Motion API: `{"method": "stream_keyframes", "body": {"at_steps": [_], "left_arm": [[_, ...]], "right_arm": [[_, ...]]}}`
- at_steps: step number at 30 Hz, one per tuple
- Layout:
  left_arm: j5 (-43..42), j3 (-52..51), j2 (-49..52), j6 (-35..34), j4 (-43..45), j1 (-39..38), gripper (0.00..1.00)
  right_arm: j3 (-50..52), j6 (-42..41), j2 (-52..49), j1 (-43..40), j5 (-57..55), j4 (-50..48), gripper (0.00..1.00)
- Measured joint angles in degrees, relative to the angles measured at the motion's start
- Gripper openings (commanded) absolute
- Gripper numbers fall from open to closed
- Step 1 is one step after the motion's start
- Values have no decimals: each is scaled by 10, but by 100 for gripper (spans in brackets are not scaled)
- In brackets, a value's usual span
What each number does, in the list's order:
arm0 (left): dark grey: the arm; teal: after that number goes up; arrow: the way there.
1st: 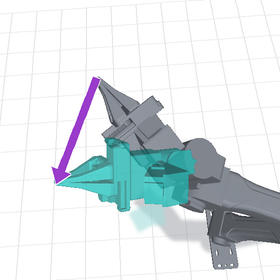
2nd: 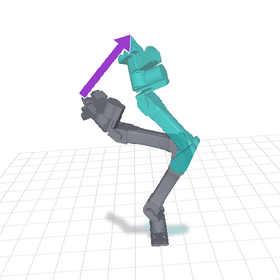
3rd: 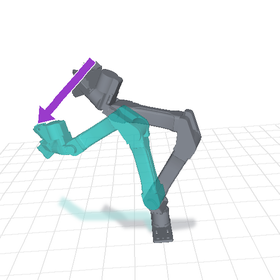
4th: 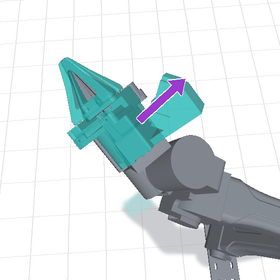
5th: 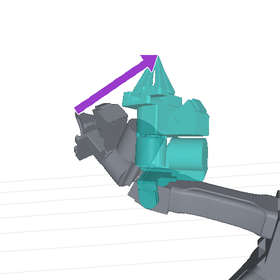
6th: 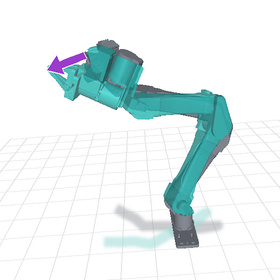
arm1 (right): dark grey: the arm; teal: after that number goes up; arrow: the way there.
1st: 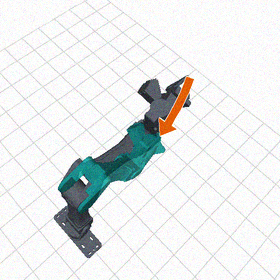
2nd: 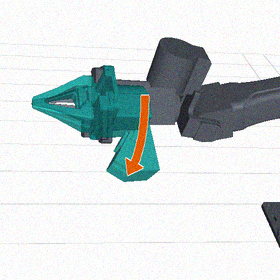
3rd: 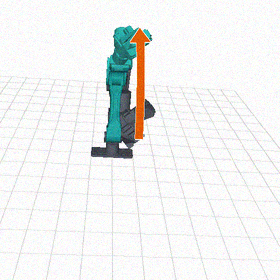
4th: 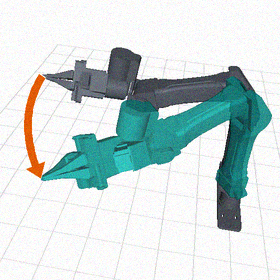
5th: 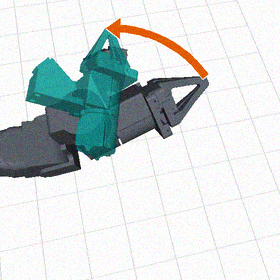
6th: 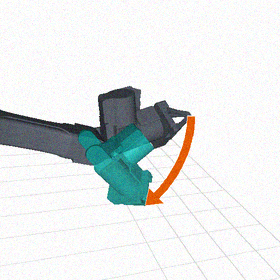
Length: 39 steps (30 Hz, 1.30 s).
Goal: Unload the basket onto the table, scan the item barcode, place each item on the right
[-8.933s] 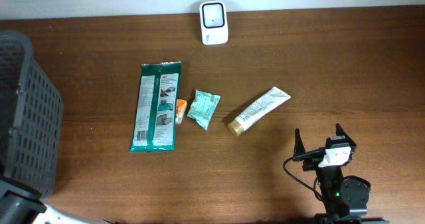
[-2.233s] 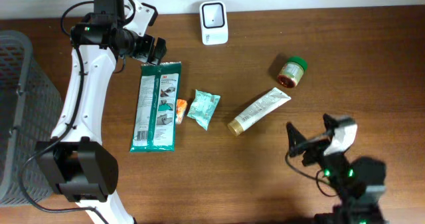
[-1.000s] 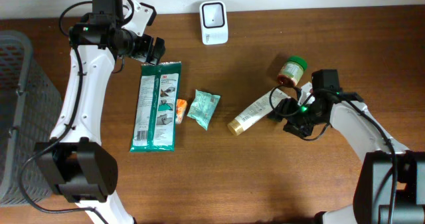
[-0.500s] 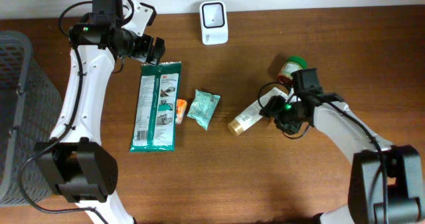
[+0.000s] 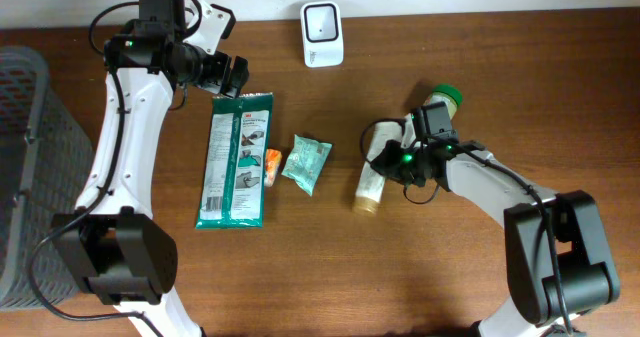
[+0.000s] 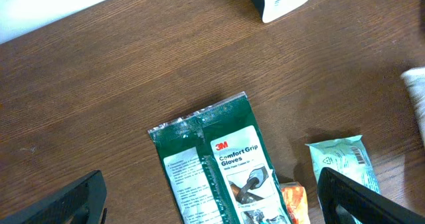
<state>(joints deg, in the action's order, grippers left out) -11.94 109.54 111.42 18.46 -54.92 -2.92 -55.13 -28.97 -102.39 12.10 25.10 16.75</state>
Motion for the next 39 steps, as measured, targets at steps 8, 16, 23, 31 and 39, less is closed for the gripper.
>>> {"method": "stream_keyframes", "body": {"at_steps": [8, 16, 23, 31, 39], "left_arm": [[0, 0, 0, 0, 0, 0, 99], [0, 0, 0, 0, -1, 0, 99], [0, 0, 0, 0, -1, 0, 99], [0, 0, 0, 0, -1, 0, 99], [0, 0, 0, 0, -1, 0, 99]], "right_arm": [[-35, 194, -10, -3, 105, 108, 48], [-204, 244, -10, -4, 80, 330, 63], [-250, 183, -9, 39, 58, 387, 41], [-240, 4, -41, 199, -68, 383, 40], [-186, -58, -57, 212, -112, 411, 40]]}}
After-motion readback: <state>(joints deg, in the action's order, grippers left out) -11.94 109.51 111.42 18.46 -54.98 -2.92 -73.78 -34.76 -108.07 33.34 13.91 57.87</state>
